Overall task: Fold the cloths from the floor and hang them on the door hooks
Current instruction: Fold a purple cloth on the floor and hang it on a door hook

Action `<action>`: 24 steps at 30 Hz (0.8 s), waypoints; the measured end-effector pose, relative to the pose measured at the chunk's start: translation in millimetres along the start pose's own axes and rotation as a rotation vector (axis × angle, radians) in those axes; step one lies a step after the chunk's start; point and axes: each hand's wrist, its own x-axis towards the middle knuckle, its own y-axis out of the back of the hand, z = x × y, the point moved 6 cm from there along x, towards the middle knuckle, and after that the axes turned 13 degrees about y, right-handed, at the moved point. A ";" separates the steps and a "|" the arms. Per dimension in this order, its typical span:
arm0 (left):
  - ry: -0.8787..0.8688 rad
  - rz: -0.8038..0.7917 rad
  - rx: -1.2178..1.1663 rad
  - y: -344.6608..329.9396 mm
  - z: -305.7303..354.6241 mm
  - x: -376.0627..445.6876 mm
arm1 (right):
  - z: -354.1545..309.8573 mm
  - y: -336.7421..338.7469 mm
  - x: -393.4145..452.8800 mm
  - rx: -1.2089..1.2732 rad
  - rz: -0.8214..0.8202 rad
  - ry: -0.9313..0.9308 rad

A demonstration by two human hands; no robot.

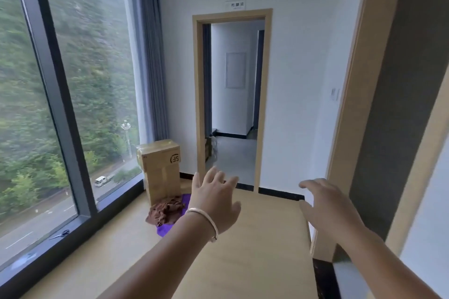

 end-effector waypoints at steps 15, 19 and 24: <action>-0.129 -0.140 -0.295 -26.7 19.0 118.9 | -17.0 -1.1 65.9 0.107 0.058 -0.194; -0.135 -0.174 -0.289 -49.8 11.6 137.9 | -16.2 -19.0 83.2 0.129 0.050 -0.199; -0.145 -0.238 -0.298 -76.7 27.7 158.0 | 3.6 -42.6 102.0 0.171 0.052 -0.217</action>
